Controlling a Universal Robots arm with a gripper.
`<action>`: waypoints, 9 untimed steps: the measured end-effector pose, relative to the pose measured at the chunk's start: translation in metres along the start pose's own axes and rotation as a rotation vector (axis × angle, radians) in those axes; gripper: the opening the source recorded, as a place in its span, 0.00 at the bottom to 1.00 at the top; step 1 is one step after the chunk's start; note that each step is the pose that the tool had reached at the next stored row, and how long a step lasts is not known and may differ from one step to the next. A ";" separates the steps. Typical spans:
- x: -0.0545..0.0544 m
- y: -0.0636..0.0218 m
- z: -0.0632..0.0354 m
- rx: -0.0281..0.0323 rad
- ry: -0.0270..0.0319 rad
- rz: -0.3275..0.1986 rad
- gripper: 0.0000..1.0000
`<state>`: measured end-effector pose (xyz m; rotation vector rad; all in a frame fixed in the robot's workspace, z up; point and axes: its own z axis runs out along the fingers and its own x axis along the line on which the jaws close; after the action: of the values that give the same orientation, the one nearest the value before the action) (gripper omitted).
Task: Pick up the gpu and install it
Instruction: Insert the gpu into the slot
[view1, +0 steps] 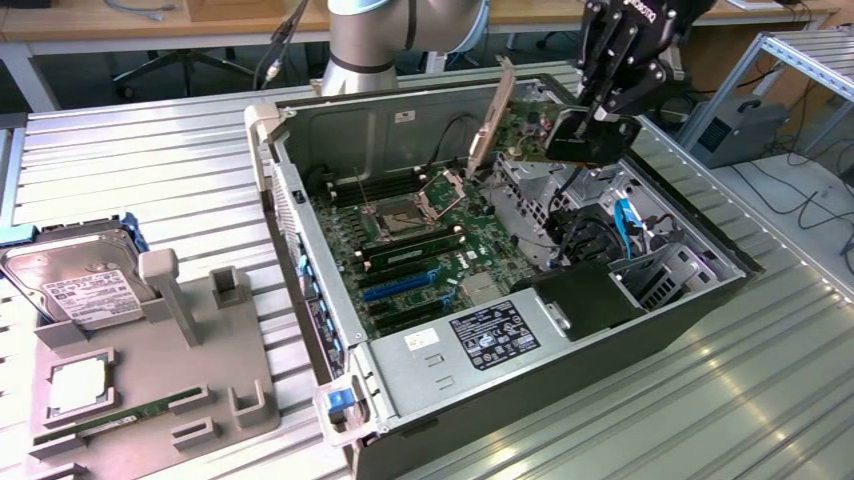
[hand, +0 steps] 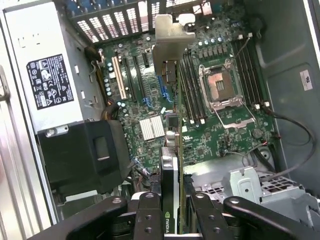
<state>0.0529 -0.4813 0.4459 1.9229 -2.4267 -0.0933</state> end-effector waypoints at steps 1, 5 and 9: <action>0.000 0.0000 0.0005 0.0004 0.0005 -0.010 0.27; 0.000 -0.0001 0.0037 0.0086 0.0037 -0.078 0.27; 0.000 0.0015 0.0042 0.0142 0.0034 -0.094 0.27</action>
<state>0.0512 -0.4809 0.4419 2.0416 -2.3404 -0.0761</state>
